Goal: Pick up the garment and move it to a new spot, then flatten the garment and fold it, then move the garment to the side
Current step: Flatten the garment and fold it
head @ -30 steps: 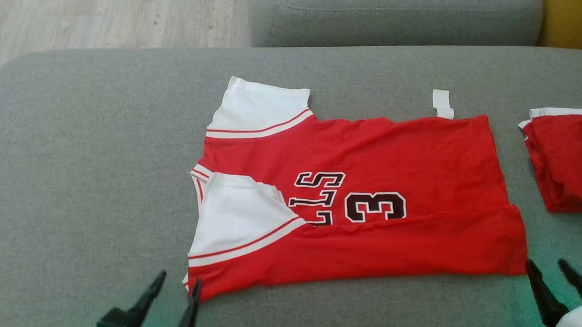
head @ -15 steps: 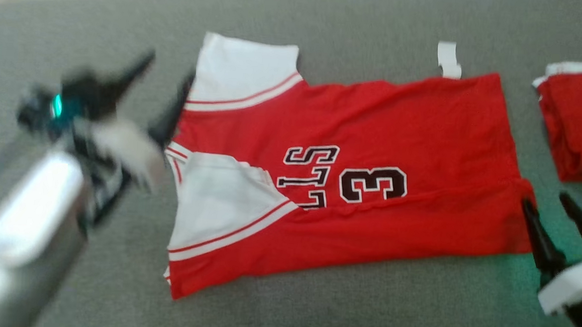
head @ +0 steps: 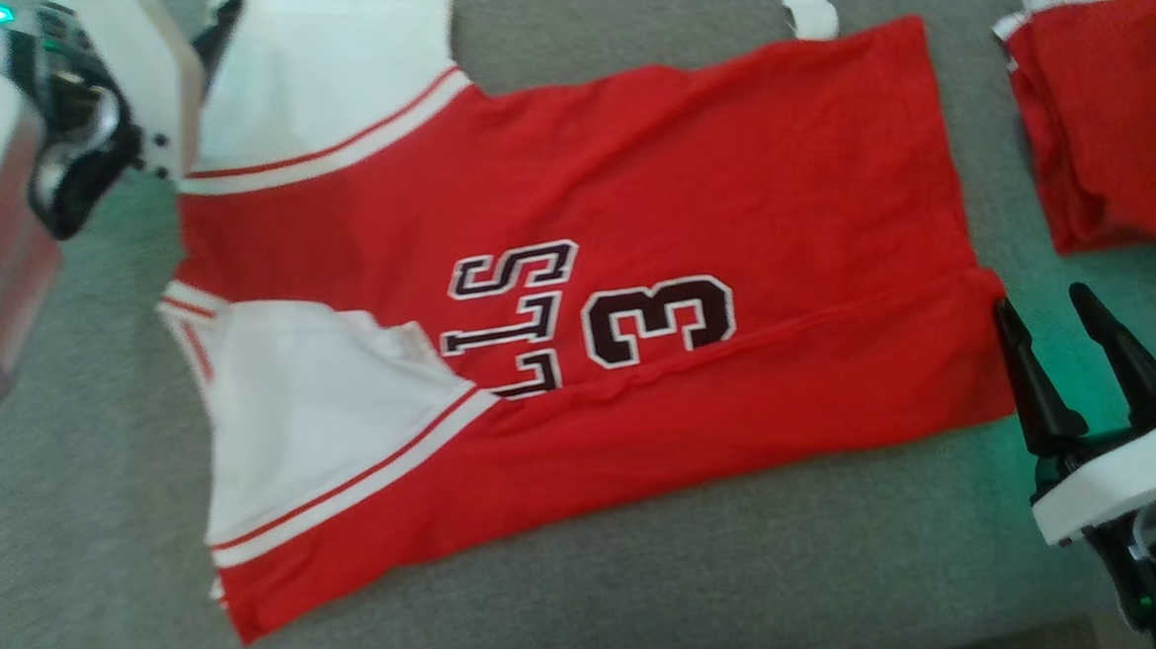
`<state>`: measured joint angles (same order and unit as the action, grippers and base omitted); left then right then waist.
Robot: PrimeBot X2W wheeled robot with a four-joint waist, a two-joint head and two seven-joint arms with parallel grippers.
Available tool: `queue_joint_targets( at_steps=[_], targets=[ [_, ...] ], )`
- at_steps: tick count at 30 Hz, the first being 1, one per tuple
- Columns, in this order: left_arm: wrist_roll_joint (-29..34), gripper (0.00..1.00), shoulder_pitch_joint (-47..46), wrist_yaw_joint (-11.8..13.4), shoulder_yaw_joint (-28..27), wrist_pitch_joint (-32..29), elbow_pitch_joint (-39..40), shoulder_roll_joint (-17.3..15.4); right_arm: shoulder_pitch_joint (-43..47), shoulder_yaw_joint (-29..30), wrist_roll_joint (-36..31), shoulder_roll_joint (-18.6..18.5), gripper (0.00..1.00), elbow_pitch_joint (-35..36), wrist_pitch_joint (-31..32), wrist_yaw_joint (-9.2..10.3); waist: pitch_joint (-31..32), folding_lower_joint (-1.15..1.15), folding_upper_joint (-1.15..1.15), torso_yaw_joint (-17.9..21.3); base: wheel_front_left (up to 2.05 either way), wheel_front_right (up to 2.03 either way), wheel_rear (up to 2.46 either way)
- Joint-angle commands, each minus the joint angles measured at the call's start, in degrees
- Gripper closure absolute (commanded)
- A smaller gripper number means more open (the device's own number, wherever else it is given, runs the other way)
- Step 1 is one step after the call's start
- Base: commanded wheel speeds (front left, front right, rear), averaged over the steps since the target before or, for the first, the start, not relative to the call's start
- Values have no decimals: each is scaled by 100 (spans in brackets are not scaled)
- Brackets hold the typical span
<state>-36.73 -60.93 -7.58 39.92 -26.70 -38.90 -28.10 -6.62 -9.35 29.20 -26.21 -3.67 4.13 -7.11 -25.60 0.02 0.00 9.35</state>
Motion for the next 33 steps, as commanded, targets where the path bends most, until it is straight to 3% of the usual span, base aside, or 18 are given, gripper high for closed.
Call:
queue_joint_targets(
  at_steps=[1, 8, 13, 14, 15, 17, 18, 22, 28, 33],
  targets=[
    [15, 0, -317, 12, -119, 10, 41, -341, -50, -79, 39, -147, 0, 97, -98, -37, -215, -2, 0, 246, 0, 0, 0],
    [17, 0, -517, 10, 349, 50, -335, -694, -139, -206, 106, -117, 0, -97, -285, -37, -372, -2, 0, 455, 0, 0, 0],
    [-133, 0, -596, 10, 504, -46, -548, -755, -191, -252, 129, -127, 0, -203, -364, -37, -413, -2, 0, 492, 0, 0, 0],
    [-220, 5, -597, 10, 518, -101, -565, -737, -198, -256, 132, -129, 0, -219, -373, -37, -412, -2, 0, 489, 0, 0, 0],
    [-309, 45, -599, 10, 540, -154, -562, -724, -204, -255, 137, -136, 0, -235, -379, -37, -411, -2, 0, 483, 0, 0, 0],
    [-503, 85, -610, 10, 579, -215, -514, -704, -225, -243, 142, -156, 0, -259, -383, -37, -405, -2, 0, 467, 0, 0, 0],
    [-592, 100, -612, 9, 609, -250, -479, -691, -238, -235, 140, -168, 0, -261, -380, -37, -398, -2, 0, 454, 0, 0, 0],
    [-652, 100, -744, 9, 745, -51, -320, -741, -353, -299, 179, -225, 0, -175, -295, -37, -371, -2, 0, 392, 0, 0, 0],
    [-588, 100, -913, 9, 1041, 520, -181, -729, -1104, -722, 667, -434, 0, 51, 362, -37, -286, -2, 0, 297, 0, 0, 0],
    [-623, 100, -1071, 9, 1421, 675, -29, -652, -2221, -1112, 1015, -461, 0, -462, 988, -37, -257, -2, 0, 141, 0, 0, 0]
  ],
)
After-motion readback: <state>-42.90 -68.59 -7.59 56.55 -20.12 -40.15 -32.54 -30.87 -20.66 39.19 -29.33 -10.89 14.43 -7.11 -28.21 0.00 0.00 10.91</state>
